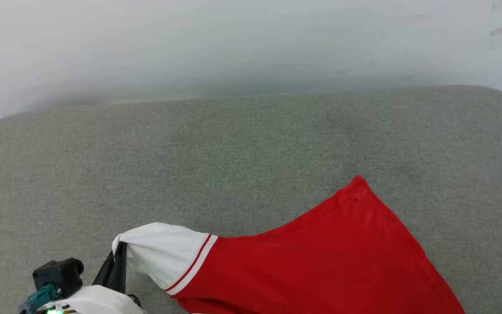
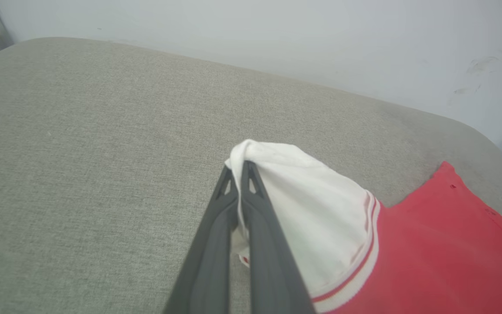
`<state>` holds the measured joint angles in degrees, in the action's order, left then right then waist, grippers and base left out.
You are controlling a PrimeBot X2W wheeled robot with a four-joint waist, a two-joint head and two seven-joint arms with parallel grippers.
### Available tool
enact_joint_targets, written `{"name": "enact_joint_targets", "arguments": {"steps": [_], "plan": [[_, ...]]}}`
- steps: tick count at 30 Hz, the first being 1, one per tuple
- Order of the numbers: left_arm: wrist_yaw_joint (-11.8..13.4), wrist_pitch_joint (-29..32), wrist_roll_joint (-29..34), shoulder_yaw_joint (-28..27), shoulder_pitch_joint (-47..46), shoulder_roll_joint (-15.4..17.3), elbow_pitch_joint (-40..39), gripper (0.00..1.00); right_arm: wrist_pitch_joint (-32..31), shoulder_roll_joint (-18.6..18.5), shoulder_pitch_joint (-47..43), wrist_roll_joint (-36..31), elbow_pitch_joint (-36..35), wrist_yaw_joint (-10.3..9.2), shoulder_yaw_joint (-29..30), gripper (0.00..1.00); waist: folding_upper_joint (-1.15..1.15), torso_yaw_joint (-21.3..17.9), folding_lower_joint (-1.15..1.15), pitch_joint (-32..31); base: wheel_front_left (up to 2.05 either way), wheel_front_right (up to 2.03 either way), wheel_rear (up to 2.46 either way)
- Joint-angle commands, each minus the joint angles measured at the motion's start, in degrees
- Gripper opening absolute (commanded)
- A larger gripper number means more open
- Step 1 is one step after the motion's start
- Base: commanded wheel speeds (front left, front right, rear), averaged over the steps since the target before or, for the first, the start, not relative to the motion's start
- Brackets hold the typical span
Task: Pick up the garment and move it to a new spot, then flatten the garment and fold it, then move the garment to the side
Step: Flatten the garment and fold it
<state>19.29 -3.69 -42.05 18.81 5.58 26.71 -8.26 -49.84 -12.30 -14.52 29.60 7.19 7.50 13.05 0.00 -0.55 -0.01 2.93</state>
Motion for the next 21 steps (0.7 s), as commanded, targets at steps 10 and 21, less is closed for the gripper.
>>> {"name": "enact_joint_targets", "arguments": {"steps": [10, 21], "plan": [[-0.30, 0.69, -0.07, 1.03, -1.81, -0.41, -0.41, 0.00, 28.35, 3.35, 8.43, -3.84, -5.88, -0.03, 5.60, 1.00, 0.00, 1.76, 0.01, 0.09, 0.00, 0.00, 0.00], [-2.53, 1.21, 1.44, 3.99, -7.95, -1.69, -0.81, 0.00, 21.49, -5.34, 27.93, -0.22, 6.34, -0.03, -4.93, 1.00, 0.00, 7.82, 0.01, 6.60, 0.00, 0.00, 0.00]]}}
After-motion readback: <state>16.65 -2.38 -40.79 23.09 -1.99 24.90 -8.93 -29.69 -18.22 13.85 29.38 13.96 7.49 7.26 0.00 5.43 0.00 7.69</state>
